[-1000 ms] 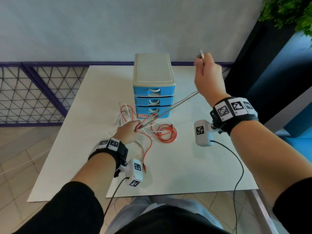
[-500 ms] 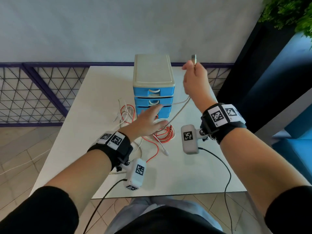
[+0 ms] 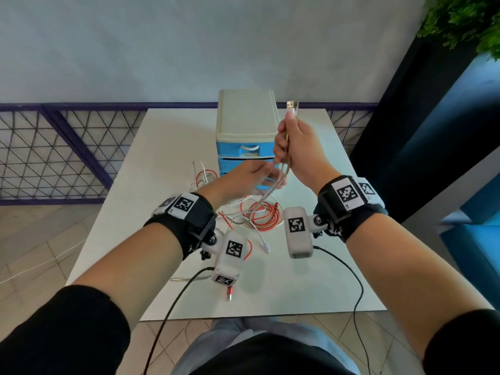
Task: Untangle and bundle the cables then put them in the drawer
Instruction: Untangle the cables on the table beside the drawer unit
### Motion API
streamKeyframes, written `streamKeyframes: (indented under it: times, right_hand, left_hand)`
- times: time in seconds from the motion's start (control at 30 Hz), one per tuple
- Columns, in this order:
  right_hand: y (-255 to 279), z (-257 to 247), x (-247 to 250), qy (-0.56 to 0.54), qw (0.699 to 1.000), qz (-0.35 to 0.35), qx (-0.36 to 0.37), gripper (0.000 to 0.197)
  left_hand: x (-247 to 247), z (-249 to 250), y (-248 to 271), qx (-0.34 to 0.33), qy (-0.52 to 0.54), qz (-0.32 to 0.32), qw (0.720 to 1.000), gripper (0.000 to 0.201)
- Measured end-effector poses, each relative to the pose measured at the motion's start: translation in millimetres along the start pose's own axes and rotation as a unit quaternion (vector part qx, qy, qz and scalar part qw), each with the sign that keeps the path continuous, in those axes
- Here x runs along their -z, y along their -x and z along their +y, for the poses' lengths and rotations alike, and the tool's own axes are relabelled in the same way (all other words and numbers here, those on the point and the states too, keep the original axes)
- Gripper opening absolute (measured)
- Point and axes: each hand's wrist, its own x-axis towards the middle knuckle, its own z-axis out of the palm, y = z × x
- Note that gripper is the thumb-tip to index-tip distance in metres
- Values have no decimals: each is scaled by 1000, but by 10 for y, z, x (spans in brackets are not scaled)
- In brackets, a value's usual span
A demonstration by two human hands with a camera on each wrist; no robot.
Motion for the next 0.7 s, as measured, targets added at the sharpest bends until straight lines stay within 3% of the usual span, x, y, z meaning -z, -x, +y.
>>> streamKeyframes:
  times: [0.1, 0.2, 0.27, 0.4, 0.47, 0.53, 0.57, 0.7]
  right_hand:
    - [82, 94, 61, 27, 999, -8, -43, 38]
    - [162, 188, 84, 70, 994, -18, -76, 38]
    - [191, 220, 98, 82, 992, -20, -89, 38]
    - [232, 234, 142, 95, 990, -21, -99, 37]
    - [242, 256, 184, 97, 989, -17, -106, 36]
    - [240, 284, 232, 99, 987, -15, -126, 35]
    - [237, 298, 254, 98, 985, -16, -141, 33]
    - [231, 351, 299, 83, 977, -22, -193, 30]
  left_hand:
    - [3, -216, -48, 70, -14, 19, 997, 34]
    - [29, -520, -134, 84, -198, -14, 976, 21]
    - [36, -715, -165, 96, -318, -44, 942, 14]
    - [20, -961, -198, 108, -539, -72, 832, 25]
    - [8, -1071, -209, 112, -569, -65, 812, 26]
    - [35, -1109, -181, 100, -570, -46, 814, 20]
    - [71, -1102, -158, 93, -550, -35, 829, 17]
    - [263, -890, -103, 54, -397, 44, 915, 19]
